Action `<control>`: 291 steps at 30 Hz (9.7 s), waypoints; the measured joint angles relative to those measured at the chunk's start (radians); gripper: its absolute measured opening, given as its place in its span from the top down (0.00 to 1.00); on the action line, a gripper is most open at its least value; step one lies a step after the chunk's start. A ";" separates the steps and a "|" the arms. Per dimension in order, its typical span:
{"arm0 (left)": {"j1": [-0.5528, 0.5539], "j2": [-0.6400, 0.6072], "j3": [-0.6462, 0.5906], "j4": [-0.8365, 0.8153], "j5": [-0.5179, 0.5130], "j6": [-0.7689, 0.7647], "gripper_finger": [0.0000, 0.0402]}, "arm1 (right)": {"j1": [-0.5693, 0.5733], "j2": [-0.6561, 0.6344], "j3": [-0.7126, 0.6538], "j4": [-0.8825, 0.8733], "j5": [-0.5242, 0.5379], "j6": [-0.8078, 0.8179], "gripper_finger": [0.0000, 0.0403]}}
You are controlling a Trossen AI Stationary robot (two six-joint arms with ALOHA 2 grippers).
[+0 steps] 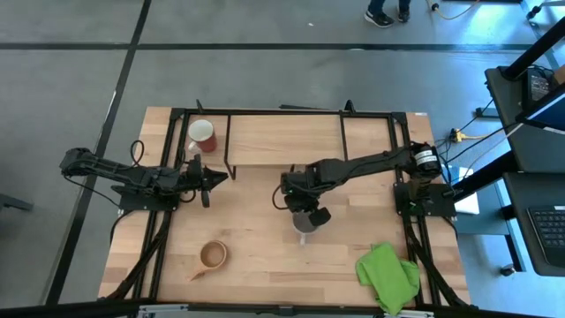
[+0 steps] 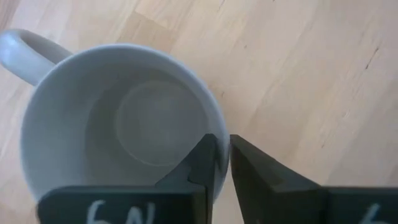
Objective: Stack small to large cups/mugs on shelf
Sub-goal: Put the gray mug on the shelf
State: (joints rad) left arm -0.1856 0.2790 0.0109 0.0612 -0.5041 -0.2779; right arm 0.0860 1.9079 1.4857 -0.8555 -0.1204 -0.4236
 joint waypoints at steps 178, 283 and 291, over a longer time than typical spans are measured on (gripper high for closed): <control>0.000 0.000 0.000 0.000 0.000 0.000 0.91 | -0.287 -0.109 0.339 -0.329 0.178 1.080 0.93; 0.000 0.000 0.000 0.000 0.000 0.000 0.91 | -0.453 -0.169 0.385 -0.295 -0.004 0.837 0.81; 0.000 0.000 0.000 0.000 0.000 0.000 0.91 | -0.374 -0.171 0.385 -0.305 -0.005 0.868 0.98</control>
State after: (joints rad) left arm -0.1856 0.2790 0.0109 0.0612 -0.5046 -0.2779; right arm -0.2881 1.7374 1.8709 -1.1601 -0.1258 0.4446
